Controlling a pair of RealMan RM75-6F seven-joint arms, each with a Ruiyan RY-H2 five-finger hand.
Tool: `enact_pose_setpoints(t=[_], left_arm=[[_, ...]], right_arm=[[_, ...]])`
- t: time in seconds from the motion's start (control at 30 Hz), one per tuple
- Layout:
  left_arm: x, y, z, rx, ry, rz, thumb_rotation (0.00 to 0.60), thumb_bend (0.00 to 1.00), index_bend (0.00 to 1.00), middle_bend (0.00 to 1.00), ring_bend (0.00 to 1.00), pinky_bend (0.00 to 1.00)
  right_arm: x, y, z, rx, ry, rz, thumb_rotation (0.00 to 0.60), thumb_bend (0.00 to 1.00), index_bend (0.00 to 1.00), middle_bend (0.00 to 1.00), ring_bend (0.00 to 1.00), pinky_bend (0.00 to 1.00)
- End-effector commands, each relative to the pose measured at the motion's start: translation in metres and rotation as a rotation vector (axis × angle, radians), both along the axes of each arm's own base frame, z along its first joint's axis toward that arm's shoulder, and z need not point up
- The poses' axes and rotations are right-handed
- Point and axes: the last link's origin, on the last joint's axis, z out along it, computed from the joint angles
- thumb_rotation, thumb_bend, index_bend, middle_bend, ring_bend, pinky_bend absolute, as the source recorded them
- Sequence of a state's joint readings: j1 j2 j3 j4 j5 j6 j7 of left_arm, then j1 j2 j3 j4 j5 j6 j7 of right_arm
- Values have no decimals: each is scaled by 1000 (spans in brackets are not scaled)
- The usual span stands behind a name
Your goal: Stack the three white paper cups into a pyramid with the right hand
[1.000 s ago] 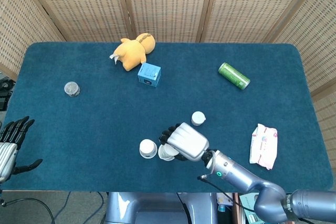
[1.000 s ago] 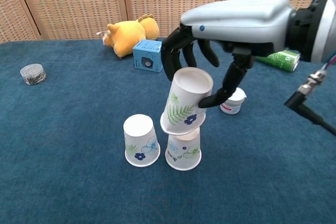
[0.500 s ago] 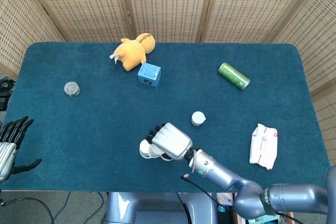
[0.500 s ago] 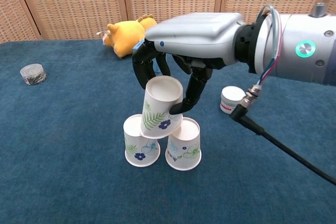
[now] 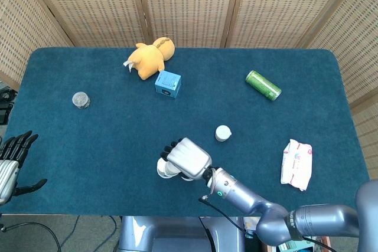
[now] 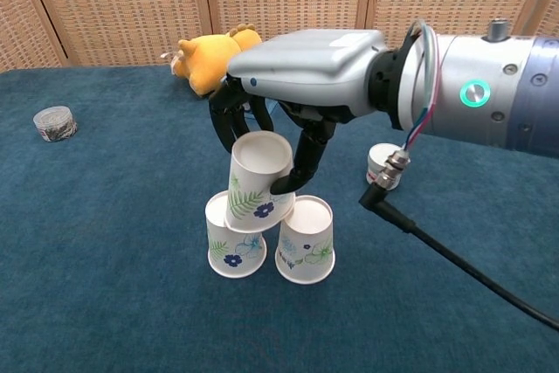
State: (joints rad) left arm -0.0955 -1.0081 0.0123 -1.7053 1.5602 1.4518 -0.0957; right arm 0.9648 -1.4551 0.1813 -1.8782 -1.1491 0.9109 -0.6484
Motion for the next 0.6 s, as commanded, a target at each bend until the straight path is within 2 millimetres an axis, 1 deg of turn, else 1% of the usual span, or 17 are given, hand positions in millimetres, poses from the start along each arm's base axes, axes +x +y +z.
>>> enact_pose_setpoints(t=[0.03,0.13,0.23,0.27,0.33,0.5,0.6], left_arm=[[0,0,1,1,-2,0,600,181,0,0,0,0],[0,0,1,1,-3,-1,600,183,0,0,0,0],[0,0,1,1,-6,-1,600,183,0,0,0,0],[0,0,2,2,-6,-1,600,183,0,0,0,0],[0,0,2,1,-7,-1,600,182,0,0,0,0],[0,-1,2,3,-8,-1,600,182,0,0,0,0],[0,-1,2,4,-8,-1,600,182,0,0,0,0]], right_arm=[[0,0,-2,-5,8,-1,600,476,507,539,479,624],[-1,0,-2,-7,13,-4,600,476,507,527,479,624],[-2,1,-1,4,21,-5,600,433,502,460,454,610],[-2,1,-1,11,22,-7,600,413,498,429,429,587],[-2,1,1,15,25,-6,600,405,495,402,393,536],[-3,2,4,21,38,2,600,405,482,382,363,468],[-5,1,5,18,57,11,600,400,388,303,284,370]])
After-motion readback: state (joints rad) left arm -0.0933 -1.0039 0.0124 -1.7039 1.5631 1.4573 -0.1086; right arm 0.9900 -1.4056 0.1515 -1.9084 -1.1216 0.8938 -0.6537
